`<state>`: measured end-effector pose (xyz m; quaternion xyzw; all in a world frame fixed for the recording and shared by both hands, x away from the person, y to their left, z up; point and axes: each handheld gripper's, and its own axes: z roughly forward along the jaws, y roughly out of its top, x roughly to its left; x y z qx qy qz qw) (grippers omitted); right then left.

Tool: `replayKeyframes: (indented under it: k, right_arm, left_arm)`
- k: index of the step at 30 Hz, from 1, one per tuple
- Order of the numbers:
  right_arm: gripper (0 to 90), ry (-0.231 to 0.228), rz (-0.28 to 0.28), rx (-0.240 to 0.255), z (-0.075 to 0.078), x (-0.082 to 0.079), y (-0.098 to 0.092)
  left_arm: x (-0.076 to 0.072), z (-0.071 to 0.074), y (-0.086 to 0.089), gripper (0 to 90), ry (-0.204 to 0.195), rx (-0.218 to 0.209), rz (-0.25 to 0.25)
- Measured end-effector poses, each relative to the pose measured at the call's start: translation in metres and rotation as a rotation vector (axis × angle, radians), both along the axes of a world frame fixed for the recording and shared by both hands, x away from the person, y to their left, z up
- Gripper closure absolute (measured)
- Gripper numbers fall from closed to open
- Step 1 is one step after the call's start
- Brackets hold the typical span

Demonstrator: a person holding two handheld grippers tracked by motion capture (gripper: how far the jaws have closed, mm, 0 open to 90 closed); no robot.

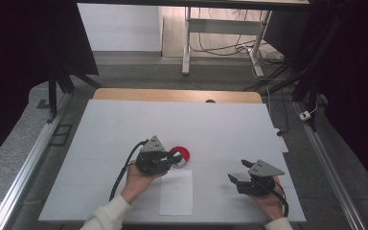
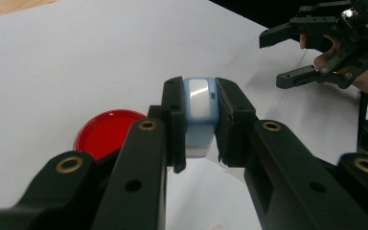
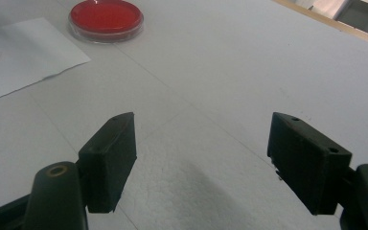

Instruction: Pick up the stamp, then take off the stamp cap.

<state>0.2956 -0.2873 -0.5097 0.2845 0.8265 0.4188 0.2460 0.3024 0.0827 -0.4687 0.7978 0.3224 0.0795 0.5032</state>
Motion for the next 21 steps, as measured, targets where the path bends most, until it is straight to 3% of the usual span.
replayKeyframes:
  k: [21]
  right_arm:
    - [24.9,-0.015,0.006,0.015,0.0008,-0.0013,0.0061]
  left_arm:
    - [0.0018,-0.0005,0.0015,75.1,-0.001,-0.007,-0.009]
